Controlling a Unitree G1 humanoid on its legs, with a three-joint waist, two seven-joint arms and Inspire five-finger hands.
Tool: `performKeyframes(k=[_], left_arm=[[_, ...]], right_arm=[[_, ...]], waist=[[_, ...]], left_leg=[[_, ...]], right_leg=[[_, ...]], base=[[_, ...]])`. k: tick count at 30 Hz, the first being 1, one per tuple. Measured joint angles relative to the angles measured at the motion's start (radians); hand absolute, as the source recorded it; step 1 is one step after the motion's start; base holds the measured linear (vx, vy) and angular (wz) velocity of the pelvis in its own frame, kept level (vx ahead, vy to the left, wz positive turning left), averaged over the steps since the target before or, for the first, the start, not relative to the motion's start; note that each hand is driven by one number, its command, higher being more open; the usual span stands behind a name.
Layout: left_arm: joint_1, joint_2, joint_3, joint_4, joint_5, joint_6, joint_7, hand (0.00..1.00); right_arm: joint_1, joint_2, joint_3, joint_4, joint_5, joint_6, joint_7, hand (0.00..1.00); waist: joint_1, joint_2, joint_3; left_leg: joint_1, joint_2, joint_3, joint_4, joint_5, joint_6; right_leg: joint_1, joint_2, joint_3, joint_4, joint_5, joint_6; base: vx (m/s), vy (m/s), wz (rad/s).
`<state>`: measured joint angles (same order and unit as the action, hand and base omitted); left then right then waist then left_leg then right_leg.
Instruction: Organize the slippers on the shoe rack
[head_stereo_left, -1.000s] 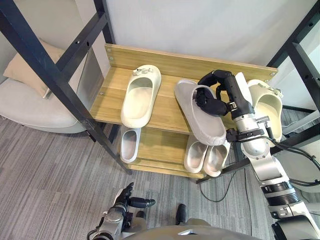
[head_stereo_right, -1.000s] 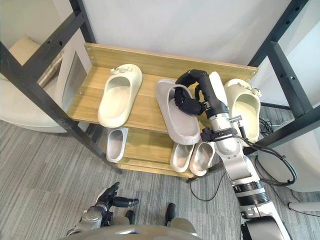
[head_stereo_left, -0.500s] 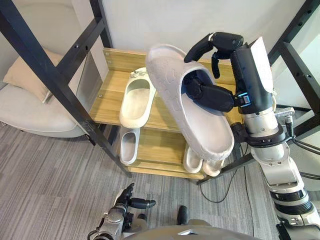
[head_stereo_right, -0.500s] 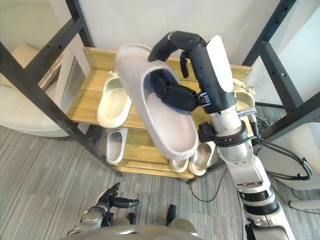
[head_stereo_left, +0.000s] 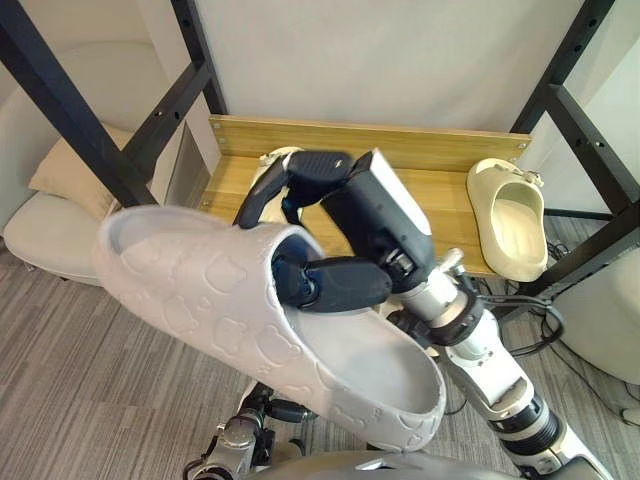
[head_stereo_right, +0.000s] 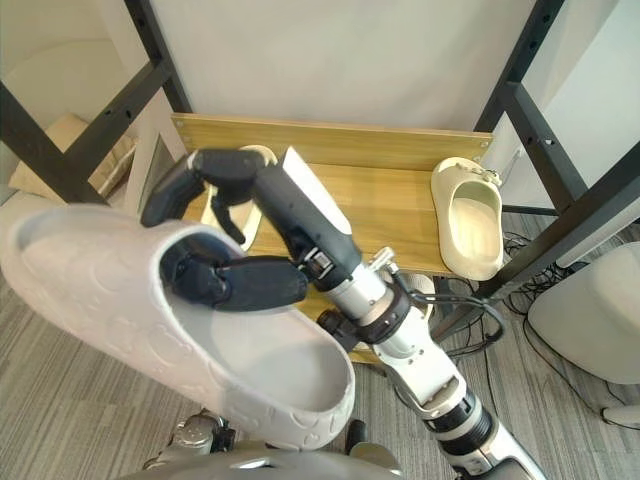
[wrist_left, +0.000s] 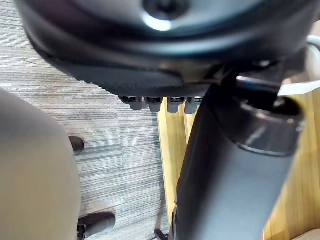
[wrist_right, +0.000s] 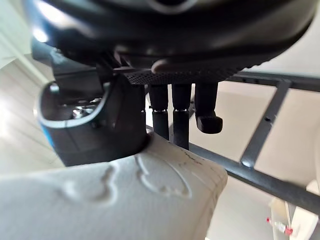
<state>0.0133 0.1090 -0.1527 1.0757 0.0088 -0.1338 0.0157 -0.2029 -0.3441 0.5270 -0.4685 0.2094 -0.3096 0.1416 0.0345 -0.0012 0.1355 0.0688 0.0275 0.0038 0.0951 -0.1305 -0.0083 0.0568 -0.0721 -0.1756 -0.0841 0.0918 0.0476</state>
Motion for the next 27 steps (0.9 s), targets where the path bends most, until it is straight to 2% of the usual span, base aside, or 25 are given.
performKeyframes(k=[5,15,17,19,22,27], left_arm=[[-0.005,-0.007,-0.003,0.003,0.004,-0.005,-0.002,1.0],[-0.023,-0.003,-0.03,0.01,0.019,-0.011,-0.003,1.0],[-0.046,-0.006,-0.033,0.009,0.022,-0.016,-0.002,1.0],[-0.087,-0.005,-0.036,0.007,0.02,-0.018,-0.001,1.0],[-0.148,-0.001,-0.036,0.001,0.018,-0.02,0.004,1.0],[-0.187,0.001,-0.033,-0.026,-0.029,-0.037,0.009,1.0]], right_arm=[[0.071,-0.008,0.092,0.107,0.015,0.06,0.064,0.0],[0.087,-0.064,0.147,0.288,-0.027,0.074,0.09,0.0],[0.086,-0.08,0.138,0.327,-0.055,0.081,0.085,0.0],[0.072,-0.091,0.119,0.358,-0.082,0.083,0.066,0.0],[0.028,-0.09,0.106,0.396,-0.136,0.094,0.037,0.0],[0.02,-0.09,0.027,0.396,-0.212,0.094,-0.013,0.0]], waist=[[0.012,0.014,0.003],[0.022,0.025,0.011],[0.035,0.036,0.048],[0.043,0.044,0.115],[0.052,0.042,0.192],[0.054,0.043,0.242]], left_leg=[[-0.004,-0.002,-0.038,0.001,0.006,-0.001],[-0.046,-0.002,-0.102,0.01,0.022,-0.012],[-0.094,-0.001,-0.115,0.055,0.019,-0.017],[-0.172,0.001,-0.139,0.134,0.006,-0.028],[-0.273,-0.004,-0.151,0.257,-0.029,-0.038],[-0.443,-0.014,-0.157,0.425,-0.085,-0.048]], right_leg=[[0.015,-0.002,-0.038,0.0,-0.005,-0.002],[0.008,0.002,-0.101,0.001,-0.012,-0.01],[-0.037,-0.002,-0.112,0.055,-0.029,-0.016],[-0.131,-0.016,-0.129,0.198,-0.085,-0.025],[-0.253,-0.043,-0.132,0.384,-0.155,-0.038],[-0.429,-0.079,-0.126,0.575,-0.23,-0.047]], base=[[-0.03,-0.007,0.2],[-0.03,-0.022,0.2],[-0.1,-0.009,0.19],[-0.17,-0.012,0.27],[-0.17,-0.022,0.13],[-0.18,-0.037,0.02]])
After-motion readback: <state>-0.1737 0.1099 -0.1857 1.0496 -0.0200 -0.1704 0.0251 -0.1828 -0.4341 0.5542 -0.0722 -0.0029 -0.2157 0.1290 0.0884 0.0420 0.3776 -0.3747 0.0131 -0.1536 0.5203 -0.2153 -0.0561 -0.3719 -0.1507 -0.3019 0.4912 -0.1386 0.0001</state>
